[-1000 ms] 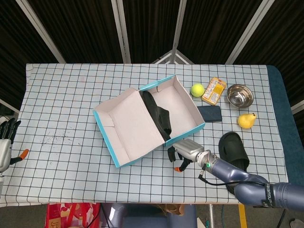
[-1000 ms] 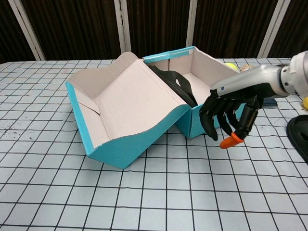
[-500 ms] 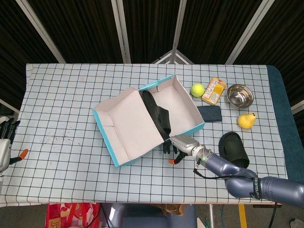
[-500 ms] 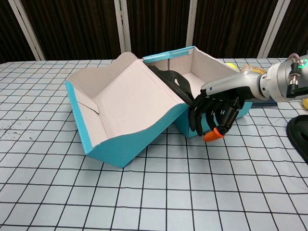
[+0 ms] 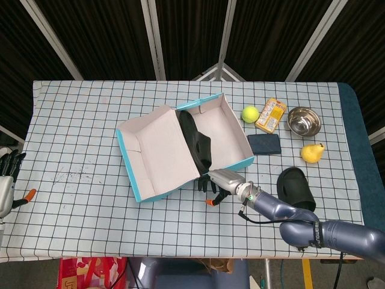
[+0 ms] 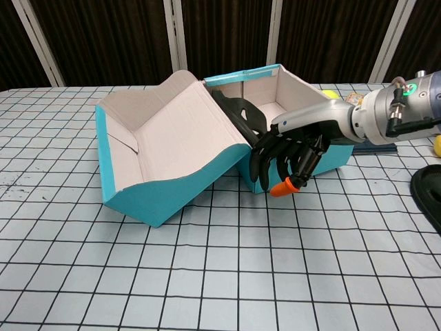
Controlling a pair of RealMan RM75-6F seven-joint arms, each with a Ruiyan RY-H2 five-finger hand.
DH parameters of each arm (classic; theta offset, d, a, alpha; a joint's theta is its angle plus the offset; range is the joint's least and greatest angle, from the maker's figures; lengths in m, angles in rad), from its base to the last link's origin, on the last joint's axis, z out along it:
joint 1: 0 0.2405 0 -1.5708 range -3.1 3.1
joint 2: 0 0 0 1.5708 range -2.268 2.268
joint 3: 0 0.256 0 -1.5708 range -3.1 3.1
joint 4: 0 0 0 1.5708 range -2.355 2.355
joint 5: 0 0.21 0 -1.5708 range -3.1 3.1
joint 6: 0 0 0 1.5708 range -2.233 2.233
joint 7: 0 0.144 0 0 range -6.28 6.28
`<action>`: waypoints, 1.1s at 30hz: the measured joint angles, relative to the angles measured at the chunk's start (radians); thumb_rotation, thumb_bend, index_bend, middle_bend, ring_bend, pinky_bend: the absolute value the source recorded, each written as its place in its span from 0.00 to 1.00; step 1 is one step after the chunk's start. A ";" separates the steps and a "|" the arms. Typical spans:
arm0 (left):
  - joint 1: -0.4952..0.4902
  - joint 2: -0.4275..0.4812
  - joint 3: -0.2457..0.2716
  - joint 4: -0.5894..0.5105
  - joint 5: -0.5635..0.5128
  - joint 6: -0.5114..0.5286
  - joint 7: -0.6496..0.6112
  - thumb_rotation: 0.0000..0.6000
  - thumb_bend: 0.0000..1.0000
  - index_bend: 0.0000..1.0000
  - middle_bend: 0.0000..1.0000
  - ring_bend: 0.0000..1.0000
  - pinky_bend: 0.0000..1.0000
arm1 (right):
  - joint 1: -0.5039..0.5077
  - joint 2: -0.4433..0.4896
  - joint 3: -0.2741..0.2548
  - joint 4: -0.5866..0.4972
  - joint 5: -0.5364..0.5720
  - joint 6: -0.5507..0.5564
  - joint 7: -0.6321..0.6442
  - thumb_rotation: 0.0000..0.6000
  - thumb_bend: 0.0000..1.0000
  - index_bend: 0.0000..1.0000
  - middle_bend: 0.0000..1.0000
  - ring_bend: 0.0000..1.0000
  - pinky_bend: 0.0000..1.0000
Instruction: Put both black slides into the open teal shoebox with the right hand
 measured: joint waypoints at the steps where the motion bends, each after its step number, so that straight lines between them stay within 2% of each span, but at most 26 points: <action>1: 0.000 0.000 0.000 0.001 -0.001 -0.001 -0.002 1.00 0.36 0.09 0.00 0.00 0.11 | 0.004 -0.001 -0.001 0.001 0.000 -0.004 0.003 1.00 0.33 0.42 0.42 0.51 0.56; 7: 0.001 0.002 -0.001 0.004 0.000 -0.001 -0.010 1.00 0.36 0.09 0.00 0.00 0.11 | 0.006 0.023 -0.012 -0.006 -0.010 -0.011 0.006 1.00 0.33 0.42 0.42 0.51 0.56; 10: 0.002 0.003 -0.002 0.006 -0.001 0.001 -0.016 1.00 0.36 0.09 0.00 0.00 0.11 | -0.002 0.065 -0.029 -0.016 -0.011 -0.010 -0.002 1.00 0.33 0.39 0.40 0.47 0.54; 14: 0.002 0.003 -0.003 0.004 -0.001 0.001 -0.016 1.00 0.36 0.09 0.00 0.00 0.11 | -0.010 0.149 -0.075 -0.046 -0.012 0.000 -0.048 1.00 0.33 0.32 0.32 0.35 0.41; 18: 0.003 0.003 -0.003 -0.002 0.000 0.007 -0.007 1.00 0.36 0.09 0.00 0.00 0.11 | -0.011 0.253 -0.155 -0.095 0.016 0.021 -0.137 1.00 0.33 0.29 0.27 0.27 0.29; 21: 0.004 0.004 -0.003 -0.005 -0.002 0.008 -0.001 1.00 0.36 0.09 0.00 0.00 0.11 | 0.005 0.293 -0.224 -0.116 0.062 0.031 -0.216 1.00 0.33 0.26 0.25 0.25 0.24; 27: 0.002 0.002 -0.001 -0.007 -0.004 0.003 0.012 1.00 0.36 0.09 0.00 0.00 0.11 | 0.051 0.311 -0.356 -0.136 0.216 0.091 -0.358 1.00 0.33 0.23 0.20 0.20 0.15; 33: 0.002 0.000 -0.002 -0.010 -0.007 0.004 0.024 1.00 0.36 0.09 0.00 0.00 0.11 | 0.073 0.280 -0.429 -0.125 0.325 0.221 -0.472 1.00 0.33 0.23 0.18 0.17 0.11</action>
